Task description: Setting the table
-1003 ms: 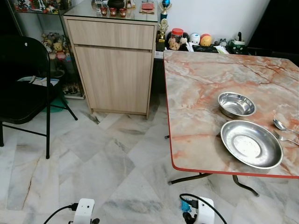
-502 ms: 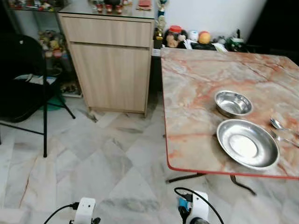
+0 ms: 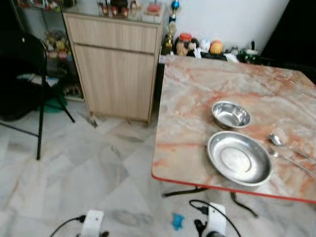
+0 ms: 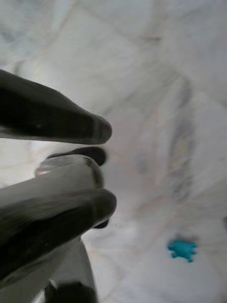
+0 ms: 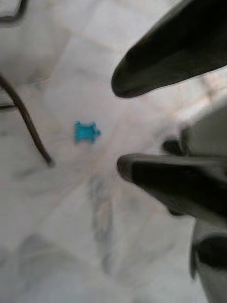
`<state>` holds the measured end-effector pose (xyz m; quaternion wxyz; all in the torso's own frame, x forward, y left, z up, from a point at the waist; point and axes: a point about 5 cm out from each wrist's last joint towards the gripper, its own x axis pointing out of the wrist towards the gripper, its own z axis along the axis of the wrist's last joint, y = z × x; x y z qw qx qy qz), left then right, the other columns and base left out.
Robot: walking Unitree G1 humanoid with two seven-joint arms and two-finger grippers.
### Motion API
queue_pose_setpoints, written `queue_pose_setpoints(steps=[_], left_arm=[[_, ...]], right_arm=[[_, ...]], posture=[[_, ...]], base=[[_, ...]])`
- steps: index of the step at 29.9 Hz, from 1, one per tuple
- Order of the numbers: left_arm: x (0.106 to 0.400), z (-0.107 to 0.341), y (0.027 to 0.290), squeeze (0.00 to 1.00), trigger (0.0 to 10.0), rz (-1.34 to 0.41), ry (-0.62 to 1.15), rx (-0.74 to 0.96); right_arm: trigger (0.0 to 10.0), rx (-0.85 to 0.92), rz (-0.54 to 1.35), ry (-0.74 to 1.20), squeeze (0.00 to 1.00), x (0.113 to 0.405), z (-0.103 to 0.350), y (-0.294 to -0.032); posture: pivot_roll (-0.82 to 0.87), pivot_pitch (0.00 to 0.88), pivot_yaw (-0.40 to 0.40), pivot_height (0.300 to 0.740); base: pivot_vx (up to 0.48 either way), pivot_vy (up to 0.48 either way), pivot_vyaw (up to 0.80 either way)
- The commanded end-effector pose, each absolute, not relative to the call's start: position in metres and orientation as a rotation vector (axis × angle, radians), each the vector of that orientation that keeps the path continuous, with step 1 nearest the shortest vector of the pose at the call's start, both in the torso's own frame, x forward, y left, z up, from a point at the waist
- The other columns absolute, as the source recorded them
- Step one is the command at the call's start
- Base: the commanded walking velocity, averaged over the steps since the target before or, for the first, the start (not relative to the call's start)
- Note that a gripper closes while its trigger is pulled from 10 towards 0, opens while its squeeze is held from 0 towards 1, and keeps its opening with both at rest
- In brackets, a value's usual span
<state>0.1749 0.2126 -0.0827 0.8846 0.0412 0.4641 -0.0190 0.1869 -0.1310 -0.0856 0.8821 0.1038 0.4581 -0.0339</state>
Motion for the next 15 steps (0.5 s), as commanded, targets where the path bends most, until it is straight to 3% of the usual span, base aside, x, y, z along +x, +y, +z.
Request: queue_pose_setpoints(steps=[1,15], left_arm=[[0.1760,-0.0831,0.2084,0.00,10.0,-0.041,0.963,0.075],[0.1737,-0.0842,0.2089,0.00,10.0,-0.037,0.973,0.072]], right_arm=[[10.0,0.206,-0.081,0.950,0.00,0.1876,-0.0853,-0.1370],[10.0,0.214,-0.090,0.942,0.00,0.1873,-0.0853,-0.1384]], posture=[[0.15,0.013,-0.090,0.736],[0.15,0.000,-0.090,0.736]], base=[[0.000,0.000,0.00],[0.000,0.000,0.00]])
